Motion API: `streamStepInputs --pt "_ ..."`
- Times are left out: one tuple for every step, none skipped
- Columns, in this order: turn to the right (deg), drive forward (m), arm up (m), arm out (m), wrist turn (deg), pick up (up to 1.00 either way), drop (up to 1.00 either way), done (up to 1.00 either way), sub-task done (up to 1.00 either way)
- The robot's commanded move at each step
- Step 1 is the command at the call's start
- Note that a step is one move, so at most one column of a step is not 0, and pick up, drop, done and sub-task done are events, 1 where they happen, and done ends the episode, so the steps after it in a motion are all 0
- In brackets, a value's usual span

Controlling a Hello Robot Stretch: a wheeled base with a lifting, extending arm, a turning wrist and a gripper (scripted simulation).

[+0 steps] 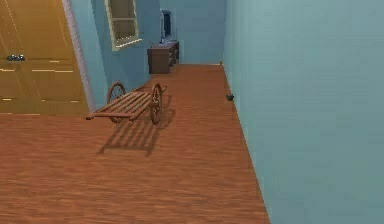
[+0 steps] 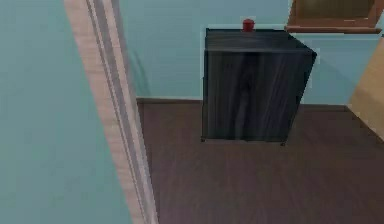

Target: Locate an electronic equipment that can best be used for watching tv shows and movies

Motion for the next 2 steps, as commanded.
streamStepInputs --pt "0.0 1.00 0.00 0.00 0.0 0.00 0.00 0.00 0.00" --pt "0.0 1.00 0.00 0.00 0.0 0.00 0.00 0.00 0.00"
